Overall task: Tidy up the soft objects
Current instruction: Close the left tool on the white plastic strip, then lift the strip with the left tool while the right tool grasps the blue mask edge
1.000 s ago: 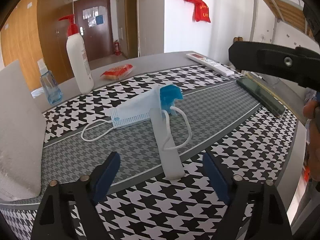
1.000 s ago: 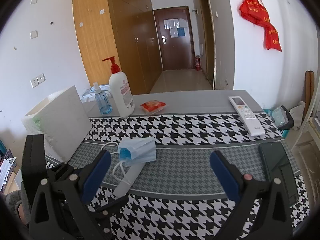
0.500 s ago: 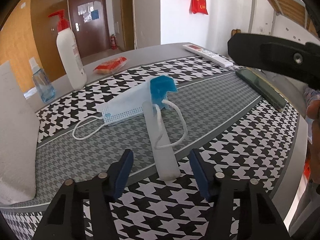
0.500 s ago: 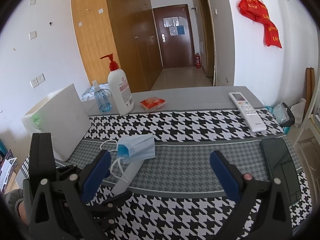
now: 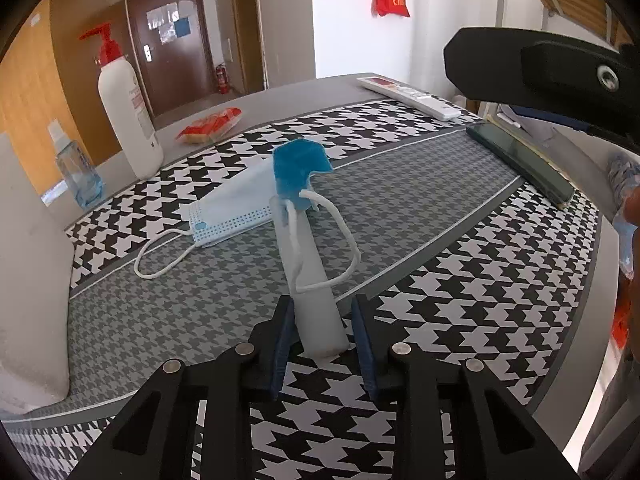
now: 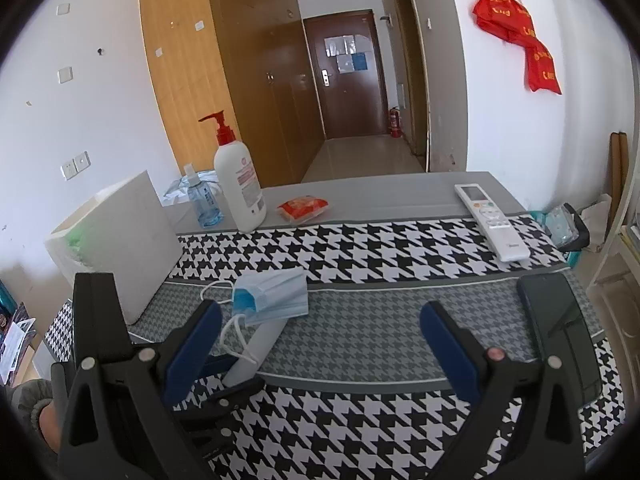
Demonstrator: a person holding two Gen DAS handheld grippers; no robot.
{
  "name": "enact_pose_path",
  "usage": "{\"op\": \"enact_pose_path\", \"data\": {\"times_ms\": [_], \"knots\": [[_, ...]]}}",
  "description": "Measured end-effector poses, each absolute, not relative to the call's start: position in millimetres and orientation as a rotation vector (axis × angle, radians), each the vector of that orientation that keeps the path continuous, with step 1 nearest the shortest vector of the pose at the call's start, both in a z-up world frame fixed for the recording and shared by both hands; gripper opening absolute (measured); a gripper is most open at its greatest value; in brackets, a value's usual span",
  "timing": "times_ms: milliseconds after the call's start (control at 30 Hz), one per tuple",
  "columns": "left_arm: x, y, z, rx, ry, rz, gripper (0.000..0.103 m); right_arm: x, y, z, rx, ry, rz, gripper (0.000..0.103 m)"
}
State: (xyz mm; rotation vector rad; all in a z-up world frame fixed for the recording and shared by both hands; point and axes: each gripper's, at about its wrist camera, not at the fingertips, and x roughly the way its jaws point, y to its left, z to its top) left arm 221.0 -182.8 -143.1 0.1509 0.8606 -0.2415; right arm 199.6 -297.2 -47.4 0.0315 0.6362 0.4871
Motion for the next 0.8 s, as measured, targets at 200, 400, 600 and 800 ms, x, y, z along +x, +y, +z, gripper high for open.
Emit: {"op": "enact_pose_path", "data": {"times_ms": [200, 400, 600, 800], "knots": [[217, -174, -140, 0.154, 0.856, -0.267, 0.022, 200, -296, -47, 0.028, 0.635, 0.491, 0.101], [208, -160, -138, 0.162, 0.855, -0.262, 0.021, 204, -286, -51, 0.016, 0.649, 0.506, 0.101], [199, -141, -133, 0.152, 0.839, -0.245, 0.02, 209, -272, -56, -0.003, 0.673, 0.524, 0.101], [195, -119, -125, 0.13, 0.82, -0.205, 0.02, 213, -264, -60, -0.014, 0.692, 0.531, 0.101]]}}
